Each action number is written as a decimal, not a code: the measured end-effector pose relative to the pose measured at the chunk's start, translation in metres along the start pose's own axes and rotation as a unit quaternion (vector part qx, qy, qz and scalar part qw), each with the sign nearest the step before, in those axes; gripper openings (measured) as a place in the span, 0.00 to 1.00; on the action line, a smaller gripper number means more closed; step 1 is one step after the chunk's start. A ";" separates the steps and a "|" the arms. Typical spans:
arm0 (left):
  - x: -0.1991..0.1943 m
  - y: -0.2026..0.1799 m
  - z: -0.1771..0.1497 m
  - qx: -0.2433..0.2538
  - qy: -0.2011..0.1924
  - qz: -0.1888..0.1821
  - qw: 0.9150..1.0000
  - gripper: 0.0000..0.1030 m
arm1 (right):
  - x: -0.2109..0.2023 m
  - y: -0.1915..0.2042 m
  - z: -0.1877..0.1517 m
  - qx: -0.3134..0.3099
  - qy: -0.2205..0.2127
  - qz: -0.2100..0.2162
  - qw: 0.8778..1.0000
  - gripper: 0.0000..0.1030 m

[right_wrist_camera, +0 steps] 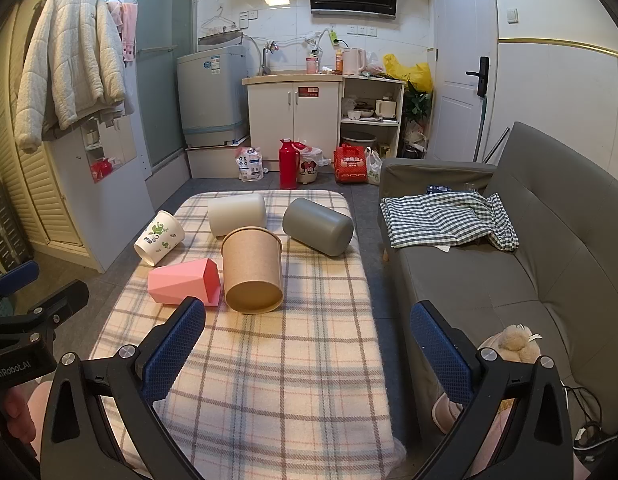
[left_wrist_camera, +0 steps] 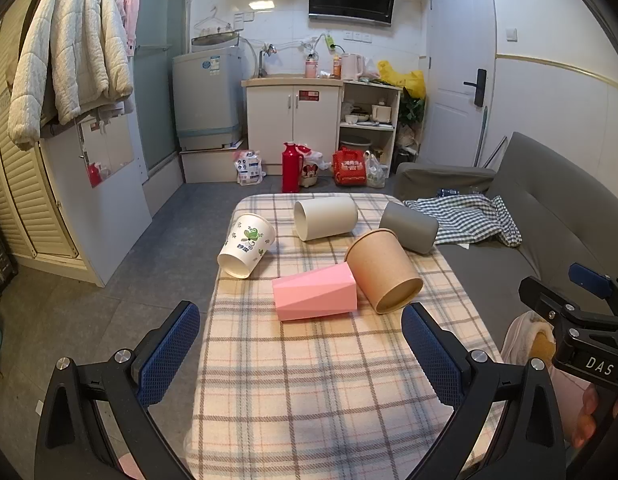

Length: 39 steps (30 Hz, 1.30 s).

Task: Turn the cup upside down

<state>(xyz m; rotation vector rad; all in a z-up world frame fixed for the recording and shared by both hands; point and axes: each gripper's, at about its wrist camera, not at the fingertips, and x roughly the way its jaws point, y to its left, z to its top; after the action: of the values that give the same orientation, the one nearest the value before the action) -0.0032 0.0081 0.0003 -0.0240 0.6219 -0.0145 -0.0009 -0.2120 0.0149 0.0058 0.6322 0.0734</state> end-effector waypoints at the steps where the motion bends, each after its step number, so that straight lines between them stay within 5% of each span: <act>1: 0.000 0.000 0.000 0.000 0.000 0.000 1.000 1.00 | 0.000 0.000 0.000 0.000 0.000 0.000 1.000 1.00; 39: 0.000 0.001 0.000 0.000 0.001 0.001 1.000 1.00 | -0.004 0.001 0.002 0.000 0.002 0.003 1.000 1.00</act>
<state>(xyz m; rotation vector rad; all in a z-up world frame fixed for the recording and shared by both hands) -0.0029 0.0086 0.0006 -0.0233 0.6247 -0.0131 -0.0029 -0.2108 0.0189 0.0081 0.6364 0.0782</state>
